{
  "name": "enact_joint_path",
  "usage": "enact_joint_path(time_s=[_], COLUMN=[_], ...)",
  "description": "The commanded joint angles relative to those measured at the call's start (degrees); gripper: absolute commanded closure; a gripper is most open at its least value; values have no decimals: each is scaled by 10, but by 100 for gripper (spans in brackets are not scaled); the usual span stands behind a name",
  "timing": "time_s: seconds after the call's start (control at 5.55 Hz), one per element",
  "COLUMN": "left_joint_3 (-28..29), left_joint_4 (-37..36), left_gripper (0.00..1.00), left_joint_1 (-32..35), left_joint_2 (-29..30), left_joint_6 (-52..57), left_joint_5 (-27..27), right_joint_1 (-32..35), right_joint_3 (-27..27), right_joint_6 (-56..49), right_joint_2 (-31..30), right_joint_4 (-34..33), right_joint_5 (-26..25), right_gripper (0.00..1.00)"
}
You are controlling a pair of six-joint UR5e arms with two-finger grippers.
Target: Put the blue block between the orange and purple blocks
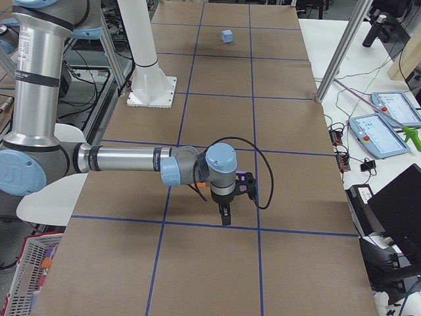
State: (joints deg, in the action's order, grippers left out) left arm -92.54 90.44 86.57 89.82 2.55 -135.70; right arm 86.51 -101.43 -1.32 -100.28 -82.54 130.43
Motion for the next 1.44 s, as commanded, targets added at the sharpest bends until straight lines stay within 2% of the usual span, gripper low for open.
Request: enact_joint_path(time_s=[0.0,0.36,0.54,0.72,0.9,1.26], left_joint_3=[-7,-12,-10,1,9,19], left_joint_4=[22,40,105,238,290,321], left_gripper=[0,0,0,0,0,0], left_joint_1=[0,-3,-4,-13,-19,-73], left_joint_2=[0,7,8,23,34,34], left_joint_6=[-1,-6,-5,-8,-8,-56], left_joint_5=[0,0,1,6,0,0], right_joint_1=[1,0,0,0,-1,-1], right_joint_3=[-10,-34,-35,-29,-24,-13], right_joint_6=[0,1,8,9,5,10], right_joint_2=[0,4,18,27,28,26], right_joint_4=[0,-1,16,81,89,117], right_joint_5=[0,2,0,1,5,8], right_gripper=[0,0,0,0,0,0])
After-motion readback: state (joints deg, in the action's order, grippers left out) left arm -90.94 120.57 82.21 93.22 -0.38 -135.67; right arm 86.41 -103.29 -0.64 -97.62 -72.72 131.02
